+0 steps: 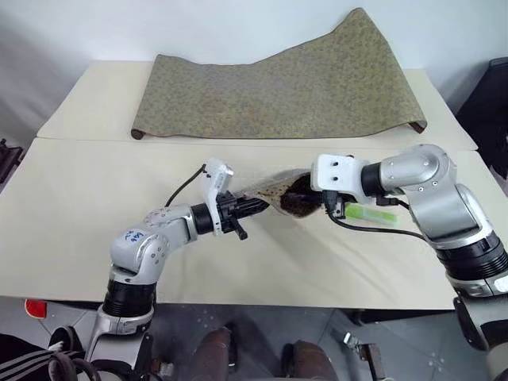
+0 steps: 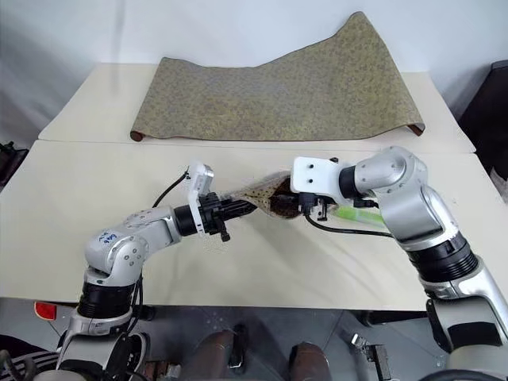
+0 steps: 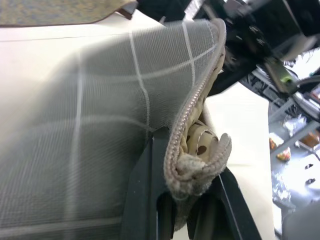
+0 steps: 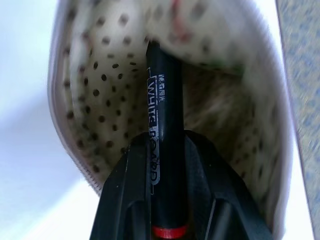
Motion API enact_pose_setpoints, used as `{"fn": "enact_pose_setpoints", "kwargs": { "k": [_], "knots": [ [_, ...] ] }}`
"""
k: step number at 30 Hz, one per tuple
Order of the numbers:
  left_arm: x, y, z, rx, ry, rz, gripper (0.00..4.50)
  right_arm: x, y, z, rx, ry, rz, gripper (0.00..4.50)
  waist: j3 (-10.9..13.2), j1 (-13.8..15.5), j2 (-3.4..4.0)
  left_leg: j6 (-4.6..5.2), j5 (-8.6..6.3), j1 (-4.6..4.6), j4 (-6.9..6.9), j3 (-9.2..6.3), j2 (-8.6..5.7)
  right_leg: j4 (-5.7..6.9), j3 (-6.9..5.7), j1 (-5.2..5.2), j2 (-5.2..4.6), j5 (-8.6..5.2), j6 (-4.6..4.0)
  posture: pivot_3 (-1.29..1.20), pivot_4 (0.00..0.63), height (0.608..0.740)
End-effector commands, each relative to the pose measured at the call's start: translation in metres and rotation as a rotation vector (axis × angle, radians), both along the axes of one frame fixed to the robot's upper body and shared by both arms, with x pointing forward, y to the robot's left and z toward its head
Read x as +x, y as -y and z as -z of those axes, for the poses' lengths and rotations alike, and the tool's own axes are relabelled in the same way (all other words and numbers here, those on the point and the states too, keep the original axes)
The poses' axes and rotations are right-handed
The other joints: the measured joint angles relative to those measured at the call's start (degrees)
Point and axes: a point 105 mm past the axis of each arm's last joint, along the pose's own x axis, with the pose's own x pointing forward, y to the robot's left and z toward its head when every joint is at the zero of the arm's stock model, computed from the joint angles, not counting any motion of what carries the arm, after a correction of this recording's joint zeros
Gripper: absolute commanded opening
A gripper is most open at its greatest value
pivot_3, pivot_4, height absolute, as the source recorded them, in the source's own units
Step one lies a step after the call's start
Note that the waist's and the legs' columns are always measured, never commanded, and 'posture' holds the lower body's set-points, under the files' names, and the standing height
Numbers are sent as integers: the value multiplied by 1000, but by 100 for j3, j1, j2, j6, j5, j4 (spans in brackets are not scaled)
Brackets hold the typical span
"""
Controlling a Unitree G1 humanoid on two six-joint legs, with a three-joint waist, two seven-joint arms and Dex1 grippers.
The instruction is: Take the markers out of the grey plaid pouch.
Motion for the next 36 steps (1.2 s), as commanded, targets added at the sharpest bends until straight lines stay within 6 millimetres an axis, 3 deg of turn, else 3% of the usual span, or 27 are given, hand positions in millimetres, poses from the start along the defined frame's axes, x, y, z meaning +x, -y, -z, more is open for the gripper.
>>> {"fn": "enact_pose_setpoints", "kwargs": {
  "k": [1, 4, 7, 9, 15, 24, 28, 36],
  "knots": [
    [4, -1, -25, -89, 69, -14, 0, -6, -8, 6, -58, 41, -59, 599, 0, -5, 0, 0, 0, 0, 0, 0, 0, 0, -1, 0, 0, 0, 0, 0, 150, 740],
    [5, -1, -28, -81, 84, -23, 0, -11, -15, 5, 9, 5, -76, 599, 0, -3, 0, 0, 0, -1, 1, -2, 0, 1, -3, 1, 0, 0, 0, 0, 150, 740],
    [11, -7, -10, 26, 86, -69, 0, -12, -22, -22, 117, 28, -90, 599, 0, -6, 0, 0, 0, -1, 1, -2, 0, 1, -3, 2, 0, 0, 0, 0, 150, 740],
    [9, -7, -1, 85, 105, -53, 0, -13, -20, -29, 141, 20, -90, 599, 0, -8, 0, 0, 0, -1, 1, -2, 0, 2, -4, 1, 1, 0, 0, 0, 150, 740],
    [9, -5, -4, 43, 118, -53, 0, -14, -14, -46, 203, 0, -63, 599, 0, 35, 0, 0, 0, -2, 2, -3, -1, -1, -4, 2, -1, 0, 0, 0, 150, 740],
    [6, -7, 3, 49, 101, -51, 0, -6, 3, -52, 191, 29, 16, 599, 0, 84, 0, 0, 0, -2, 2, -1, 0, -1, -3, 1, -1, 0, 0, 0, 150, 740],
    [8, -7, 3, 46, 96, -62, 0, -17, -3, -60, 249, -16, -19, 599, 0, 91, 0, 0, 0, -2, 1, -1, 0, -1, -3, 0, -1, 0, 0, 0, 150, 740],
    [13, -14, 0, 29, 98, -103, 0, -21, 28, -66, 243, -53, 43, 599, 1, 107, -1, 3, -2, -4, 1, 0, -1, -10, -3, 1, -3, 0, 0, 0, 150, 740]
  ]
}}
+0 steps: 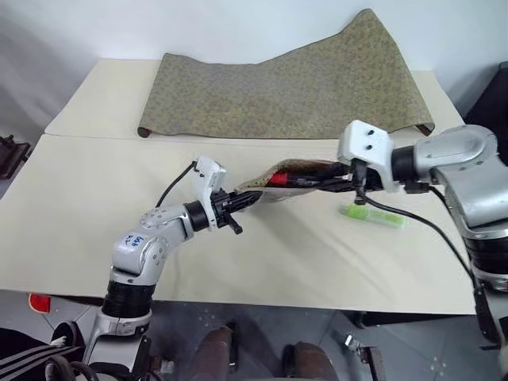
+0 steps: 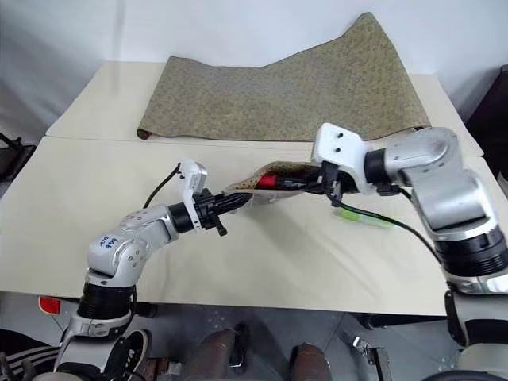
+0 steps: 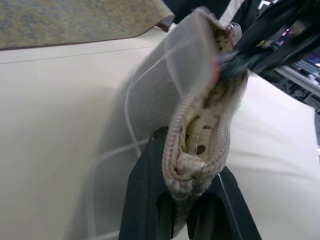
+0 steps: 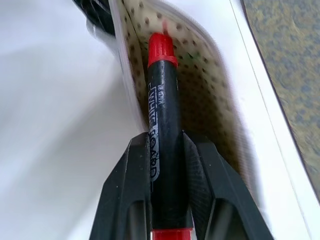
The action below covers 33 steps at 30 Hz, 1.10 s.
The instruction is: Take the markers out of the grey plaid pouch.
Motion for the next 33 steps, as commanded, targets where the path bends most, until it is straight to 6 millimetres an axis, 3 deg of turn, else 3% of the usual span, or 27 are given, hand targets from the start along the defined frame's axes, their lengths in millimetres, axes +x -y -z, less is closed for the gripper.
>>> {"fn": "enact_pose_setpoints", "kwargs": {
  "k": [1, 6, 11, 15, 20, 22, 24, 28, 32, 33],
  "knots": [
    [2, -4, -5, -9, 18, -19, 0, -9, 7, -22, 35, 61, -7, 599, 0, -2, 0, 0, 0, 0, 0, 0, 0, 0, -1, 0, 0, 0, 0, 0, 150, 740],
    [6, -12, -5, -12, 17, -36, 0, -17, 11, -32, 141, 11, 4, 599, 0, -13, -1, 0, 0, 1, -1, 0, 3, 2, -1, 0, 2, 0, 0, 0, 150, 740],
    [-1, -25, -5, -16, -2, -15, 0, 3, 52, -45, 270, 80, 207, 599, 1, -8, -1, 0, 0, 0, 2, 0, 3, 1, -4, 3, 1, 0, 0, 0, 150, 740],
    [-13, -33, -6, -31, -30, 45, 0, 18, 76, -20, 185, 138, 332, 599, 0, -11, -1, 0, 0, 1, -2, 0, 3, 0, -3, 1, 1, 0, 0, 0, 150, 740],
    [-28, -39, 0, 10, -70, 115, 0, 43, 112, -8, 141, 237, 502, 599, 2, -16, 1, 0, 0, 1, -2, 10, 2, 1, 5, -3, 1, 0, 0, 0, 150, 740],
    [-33, -39, -1, 1, -74, 134, 0, 52, 129, 7, 22, 275, 548, 599, 2, -20, 1, 0, 0, 3, -2, 9, 4, 1, 4, -2, 2, 0, 0, 0, 150, 740],
    [-31, -38, -4, -18, -77, 125, 0, 55, 130, 30, -49, 254, 525, 599, 2, -15, 1, 0, 0, 4, -3, 10, 4, 1, 7, -2, 3, 0, -1, 0, 150, 740],
    [-33, -38, -4, -22, -96, 131, 0, 64, 125, 64, 2, 192, 512, 599, 2, -25, 1, 0, 1, 3, -1, 10, 4, 0, 8, -1, 3, 0, 0, 0, 150, 740],
    [-33, -42, -8, -38, -106, 121, 0, 70, 127, 86, 69, 153, 549, 599, 2, -34, 3, 0, 2, 3, -1, 9, 6, 3, 5, 0, 5, 0, 0, 0, 150, 740],
    [-33, -44, -8, -39, -111, 118, 0, 69, 129, 93, 18, 151, 537, 599, 2, -35, 3, 0, 3, 3, -1, 9, 6, 4, 5, 0, 5, 0, 0, 0, 150, 740]
  ]
}}
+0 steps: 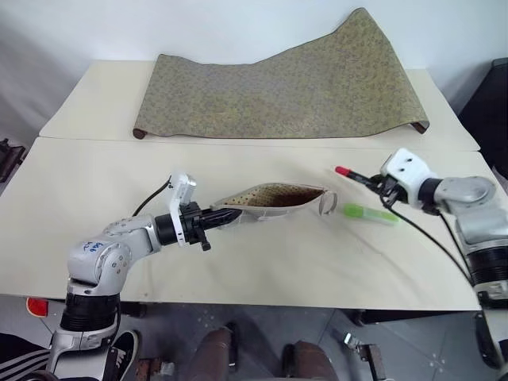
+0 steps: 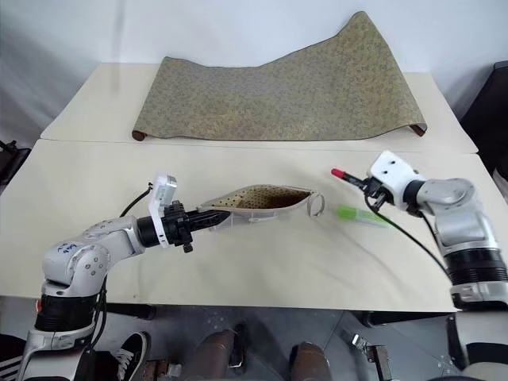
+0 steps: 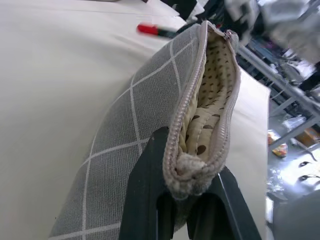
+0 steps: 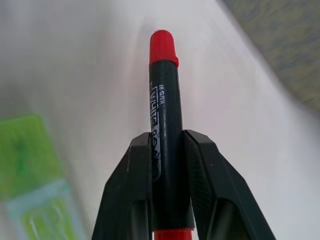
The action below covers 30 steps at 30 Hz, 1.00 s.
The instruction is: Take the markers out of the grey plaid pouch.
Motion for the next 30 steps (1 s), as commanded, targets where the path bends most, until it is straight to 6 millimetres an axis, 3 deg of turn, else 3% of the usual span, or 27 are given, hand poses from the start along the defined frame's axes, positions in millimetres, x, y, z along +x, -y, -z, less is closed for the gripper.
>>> {"fn": "enact_pose_setpoints", "kwargs": {
  "k": [1, 5, 13, 17, 20, 23, 27, 30],
  "knots": [
    [-4, -3, -14, -15, 35, 4, 0, -1, 12, 0, -68, 30, 2, 599, 0, -1, 1, 0, 0, 0, 0, -1, 0, 0, -1, 0, 0, 0, 0, 0, 150, 740],
    [-4, -8, -15, -20, 21, -4, 0, -8, 14, 13, -46, -26, -6, 599, 0, 8, 0, 0, 0, 1, 3, -2, 0, 0, 0, 2, 0, 0, 0, 0, 150, 740],
    [-1, -5, -14, -13, 32, -10, 0, -8, 7, 4, 16, -14, -14, 3232, 0, 7, 0, 0, 0, 6, 3, -4, 0, -1, 0, 8, 1, 0, 0, 0, 150, 740],
    [0, -7, -16, -25, 24, -18, 0, -7, -2, -18, 66, 52, -38, 4403, 0, 5, 1, 0, -1, 6, 2, -3, 1, -1, 1, 7, 1, 0, 0, 0, 150, 740],
    [3, -19, -23, -70, -9, -58, 0, -7, -27, -70, 293, 184, -96, 4403, 1, -24, 2, 0, 0, 5, 1, -2, 2, -1, 3, 5, 2, 0, 0, 0, 150, 740],
    [3, -29, -26, -95, -57, -85, 0, -19, -50, -87, 368, 185, -184, 4403, 2, -42, 3, -1, 0, 4, 0, -7, 5, 2, 0, 4, 3, 0, 0, 0, 150, 740],
    [7, -58, -38, -275, -191, -181, 0, -54, -110, -95, 580, 99, -362, 4403, 1, -41, 1, -2, -1, 2, -6, -27, 6, 13, 25, 7, 3, 0, -1, 0, 150, 740],
    [19, -88, -37, -377, -254, -347, 0, -67, -121, -73, 536, 34, -368, 4403, 1, -15, 1, -2, -2, 2, -5, -30, 1, 15, 42, 4, 1, 0, -1, 0, 150, 740]
  ]
}}
